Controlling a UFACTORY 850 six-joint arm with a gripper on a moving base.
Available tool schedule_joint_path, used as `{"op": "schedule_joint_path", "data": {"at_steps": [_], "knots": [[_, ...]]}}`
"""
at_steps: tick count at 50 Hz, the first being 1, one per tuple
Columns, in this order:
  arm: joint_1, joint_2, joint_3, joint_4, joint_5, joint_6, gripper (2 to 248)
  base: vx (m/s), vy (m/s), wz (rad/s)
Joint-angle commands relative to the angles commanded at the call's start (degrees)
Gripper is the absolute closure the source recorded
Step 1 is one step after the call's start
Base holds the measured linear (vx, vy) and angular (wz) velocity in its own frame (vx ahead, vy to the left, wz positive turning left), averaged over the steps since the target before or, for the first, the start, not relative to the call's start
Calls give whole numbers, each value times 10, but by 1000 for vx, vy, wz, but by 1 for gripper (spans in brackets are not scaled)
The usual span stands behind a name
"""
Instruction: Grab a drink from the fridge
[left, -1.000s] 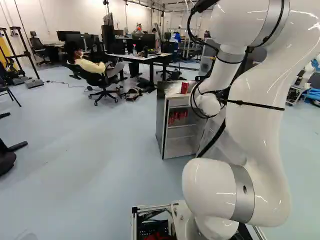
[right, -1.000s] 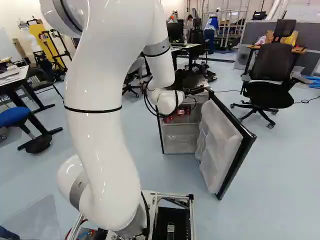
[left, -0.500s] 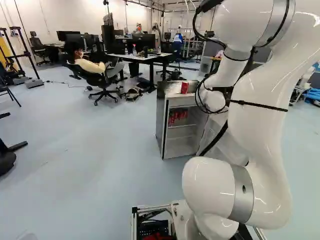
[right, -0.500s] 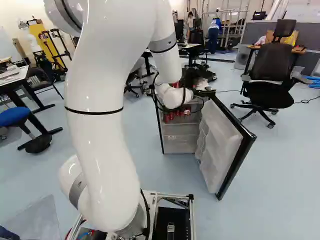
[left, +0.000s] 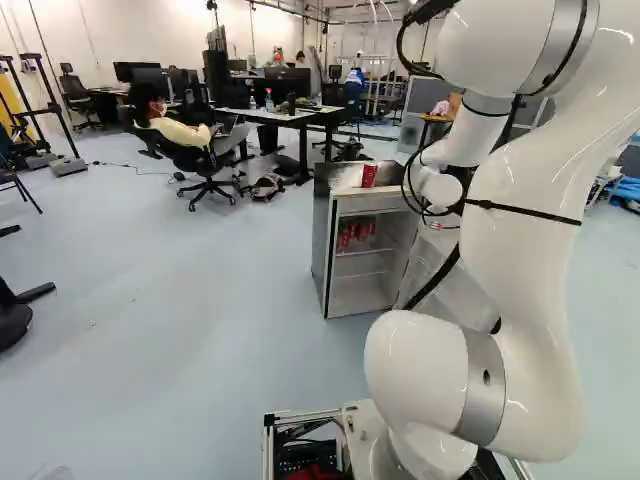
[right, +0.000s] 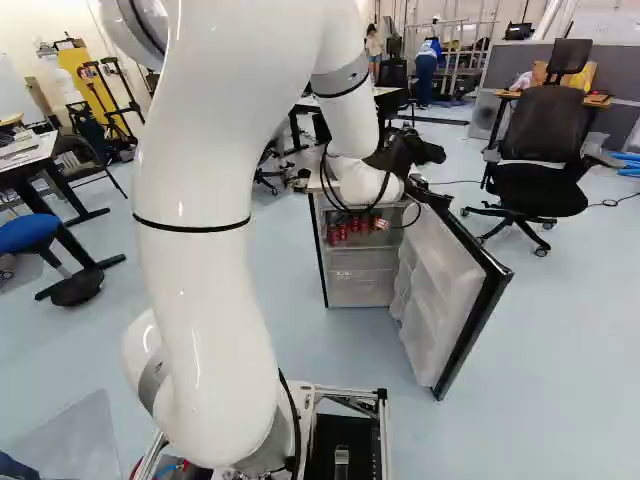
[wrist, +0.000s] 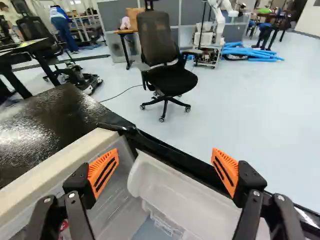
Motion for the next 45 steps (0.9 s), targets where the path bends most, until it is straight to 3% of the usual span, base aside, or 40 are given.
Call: {"op": "schedule_joint_path", "data": {"at_steps": [19, 45], "knots": [[-7, 17, -7, 62, -63, 0, 3, 0, 0, 0], [-13, 46, -10, 67, -70, 0, 3, 0, 0, 0]]}}
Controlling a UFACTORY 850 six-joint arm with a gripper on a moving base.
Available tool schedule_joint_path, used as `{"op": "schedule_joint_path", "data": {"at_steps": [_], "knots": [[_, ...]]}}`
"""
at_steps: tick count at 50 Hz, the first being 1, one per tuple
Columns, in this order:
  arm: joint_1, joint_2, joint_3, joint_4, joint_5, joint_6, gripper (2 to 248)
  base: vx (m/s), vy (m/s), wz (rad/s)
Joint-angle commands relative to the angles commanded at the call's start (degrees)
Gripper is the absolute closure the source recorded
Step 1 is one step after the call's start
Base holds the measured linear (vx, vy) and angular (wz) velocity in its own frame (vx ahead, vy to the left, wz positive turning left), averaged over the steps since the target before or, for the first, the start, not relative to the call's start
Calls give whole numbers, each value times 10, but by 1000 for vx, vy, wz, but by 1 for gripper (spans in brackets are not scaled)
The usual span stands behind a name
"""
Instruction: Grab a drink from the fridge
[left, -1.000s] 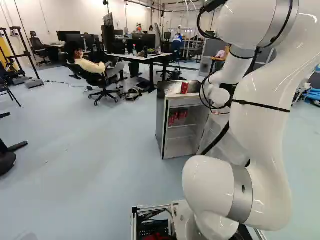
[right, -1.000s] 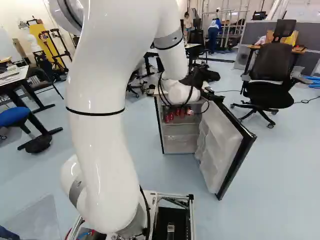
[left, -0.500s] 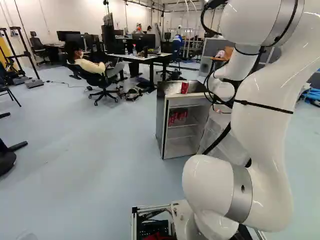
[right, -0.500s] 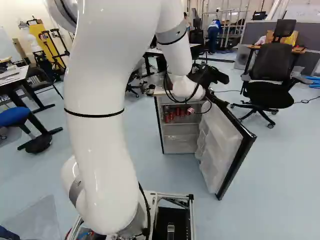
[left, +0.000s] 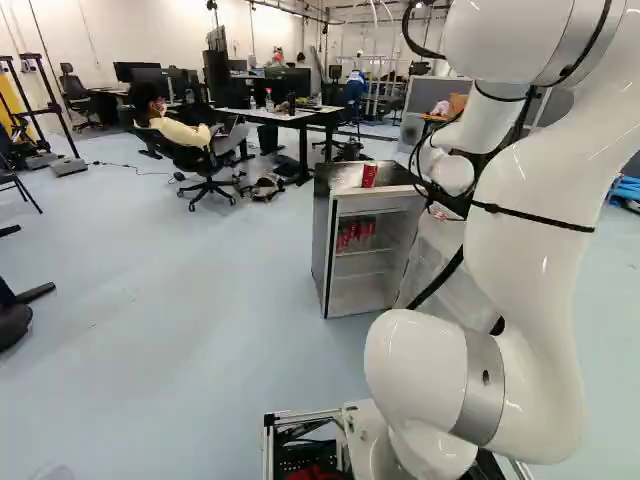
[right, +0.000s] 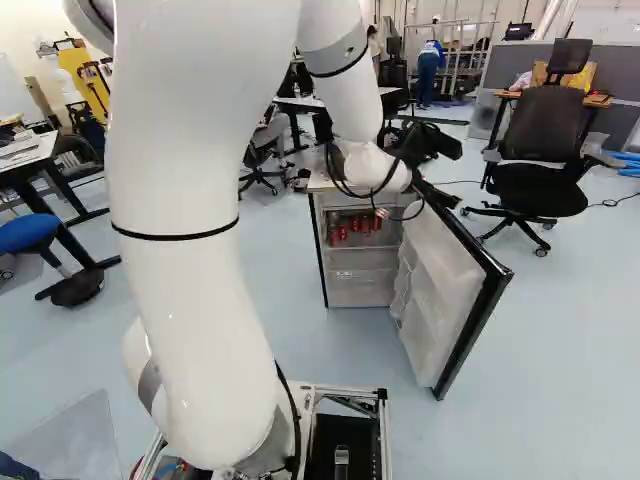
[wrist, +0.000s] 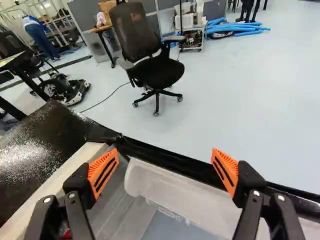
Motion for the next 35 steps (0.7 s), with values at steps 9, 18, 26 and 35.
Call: {"op": "schedule_joint_path", "data": {"at_steps": [9, 18, 26, 35], "knots": [[-11, -1, -14, 0, -1, 0, 3, 0, 0, 0], [-22, -4, -31, 0, -8, 0, 3, 0, 0, 0], [-33, -8, -47, 0, -22, 0, 3, 0, 0, 0], [-45, -16, -66, 0, -44, 0, 3, 0, 0, 0]]}}
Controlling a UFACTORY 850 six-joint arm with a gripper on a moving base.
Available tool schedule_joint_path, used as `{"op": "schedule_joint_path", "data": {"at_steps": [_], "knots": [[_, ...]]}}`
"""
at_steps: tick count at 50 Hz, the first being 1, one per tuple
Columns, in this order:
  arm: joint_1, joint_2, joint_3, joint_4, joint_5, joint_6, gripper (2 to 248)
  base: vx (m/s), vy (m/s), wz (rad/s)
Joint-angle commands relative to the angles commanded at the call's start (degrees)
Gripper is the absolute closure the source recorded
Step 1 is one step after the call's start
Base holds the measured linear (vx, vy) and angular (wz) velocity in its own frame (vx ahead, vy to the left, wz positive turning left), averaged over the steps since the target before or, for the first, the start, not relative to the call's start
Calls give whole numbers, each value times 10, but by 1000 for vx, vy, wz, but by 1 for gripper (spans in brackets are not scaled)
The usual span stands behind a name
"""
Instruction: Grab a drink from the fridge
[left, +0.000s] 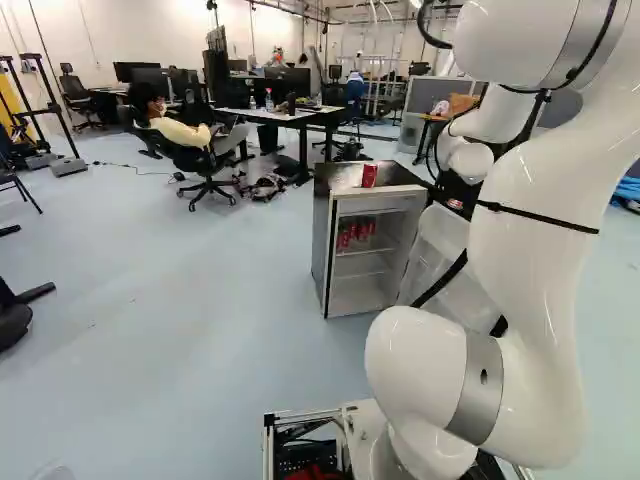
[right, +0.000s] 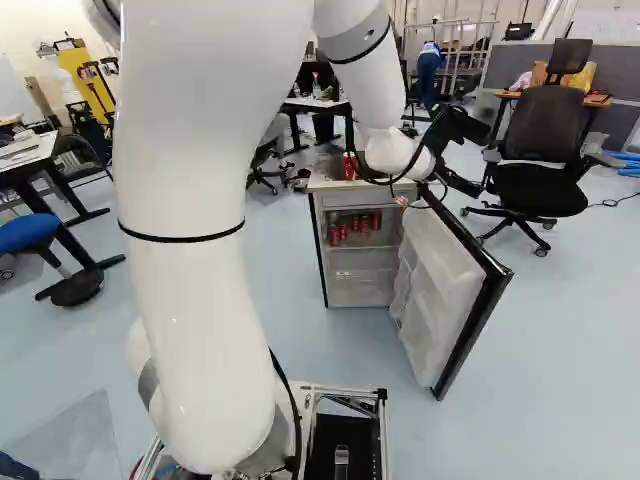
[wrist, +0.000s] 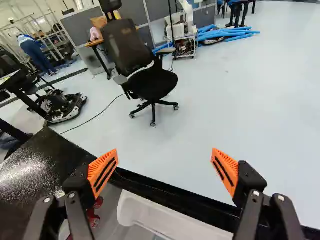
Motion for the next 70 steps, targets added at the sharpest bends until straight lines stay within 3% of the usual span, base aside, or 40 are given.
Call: {"op": "schedule_joint_path", "data": {"at_steps": [46, 70], "knots": [[-56, -82, -102, 0, -116, 0, 3, 0, 0, 0], [-84, -120, -153, 0, -200, 0, 3, 0, 0, 0]]}}
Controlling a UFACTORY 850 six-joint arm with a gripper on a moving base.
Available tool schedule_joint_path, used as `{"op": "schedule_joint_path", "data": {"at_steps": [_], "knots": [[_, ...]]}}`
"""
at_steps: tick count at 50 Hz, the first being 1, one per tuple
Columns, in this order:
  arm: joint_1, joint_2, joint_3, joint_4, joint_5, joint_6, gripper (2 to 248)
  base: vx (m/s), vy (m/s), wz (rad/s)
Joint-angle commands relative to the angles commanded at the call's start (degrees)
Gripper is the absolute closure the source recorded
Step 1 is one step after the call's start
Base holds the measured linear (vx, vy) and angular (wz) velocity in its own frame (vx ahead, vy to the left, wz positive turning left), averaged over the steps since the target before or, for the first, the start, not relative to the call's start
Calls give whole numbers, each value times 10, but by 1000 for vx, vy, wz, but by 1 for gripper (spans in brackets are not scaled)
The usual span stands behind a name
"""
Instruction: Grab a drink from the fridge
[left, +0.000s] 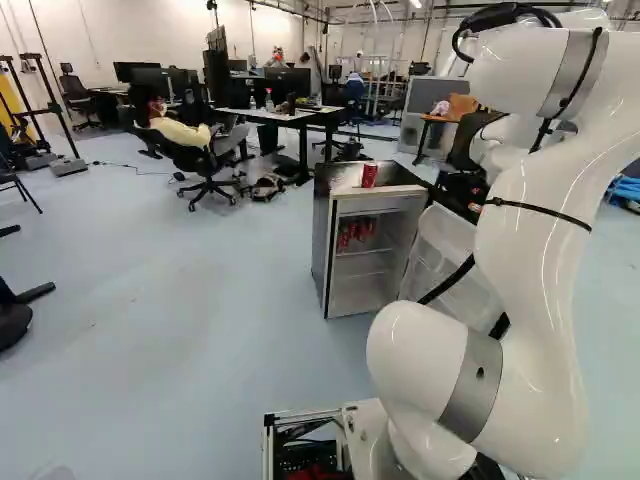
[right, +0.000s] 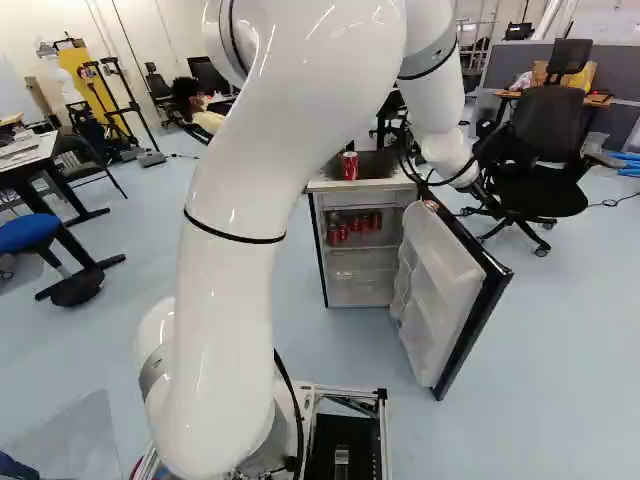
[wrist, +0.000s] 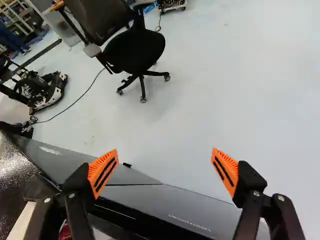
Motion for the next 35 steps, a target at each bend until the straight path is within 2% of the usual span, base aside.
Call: {"op": "schedule_joint_path", "data": {"at_steps": [14, 35], "knots": [[-12, -4, -6, 0, -55, 0, 3, 0, 0, 0], [-12, -4, -6, 0, -135, 0, 3, 0, 0, 0]]}}
